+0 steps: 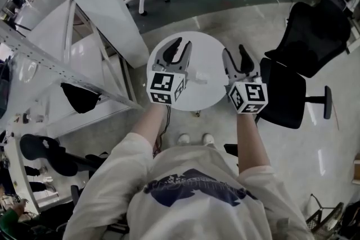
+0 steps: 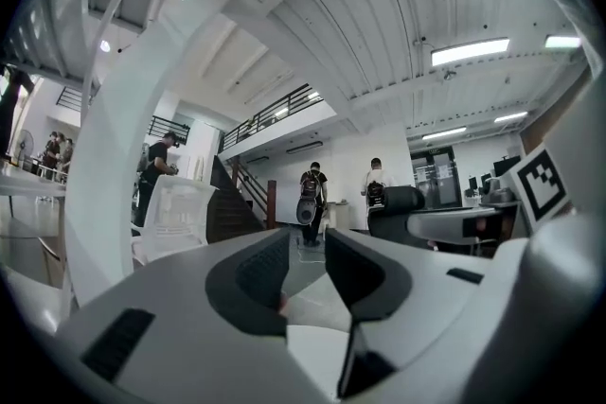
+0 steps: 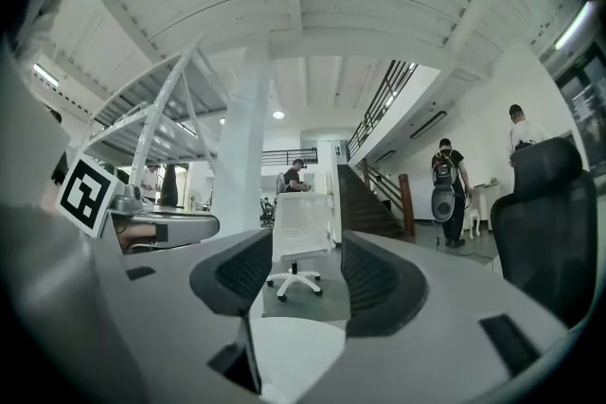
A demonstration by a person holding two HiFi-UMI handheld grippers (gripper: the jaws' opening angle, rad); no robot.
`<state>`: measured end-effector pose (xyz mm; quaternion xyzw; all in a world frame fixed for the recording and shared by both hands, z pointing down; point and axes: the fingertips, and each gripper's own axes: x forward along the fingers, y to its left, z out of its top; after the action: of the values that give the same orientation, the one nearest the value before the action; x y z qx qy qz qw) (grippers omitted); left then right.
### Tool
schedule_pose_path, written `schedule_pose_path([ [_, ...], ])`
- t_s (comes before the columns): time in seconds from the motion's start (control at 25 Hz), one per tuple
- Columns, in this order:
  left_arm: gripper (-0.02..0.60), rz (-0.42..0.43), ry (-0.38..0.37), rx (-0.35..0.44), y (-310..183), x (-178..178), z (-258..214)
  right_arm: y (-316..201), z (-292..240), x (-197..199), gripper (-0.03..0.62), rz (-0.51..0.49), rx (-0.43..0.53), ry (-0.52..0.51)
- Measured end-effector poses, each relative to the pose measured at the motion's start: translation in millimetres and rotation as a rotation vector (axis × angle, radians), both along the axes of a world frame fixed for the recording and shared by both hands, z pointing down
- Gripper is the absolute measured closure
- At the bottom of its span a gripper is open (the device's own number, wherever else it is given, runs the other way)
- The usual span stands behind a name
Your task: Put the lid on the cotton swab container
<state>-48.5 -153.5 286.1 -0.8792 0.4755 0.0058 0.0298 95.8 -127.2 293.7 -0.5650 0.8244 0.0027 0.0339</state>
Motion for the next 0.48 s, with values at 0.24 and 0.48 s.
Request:
schedule_pose_path([
  [0.24,0.331,0.129,-0.045,-0.038,3.4,5.3,16.3,-3.3,7.9,13.4,0.344,-0.037,-0.026,-0.035],
  [0.48,0.284,0.229,-0.155,-0.112,6.5,3.3,48.6,-10.1,17.3,25.7,0.336,-0.088,-0.06,-0.023],
])
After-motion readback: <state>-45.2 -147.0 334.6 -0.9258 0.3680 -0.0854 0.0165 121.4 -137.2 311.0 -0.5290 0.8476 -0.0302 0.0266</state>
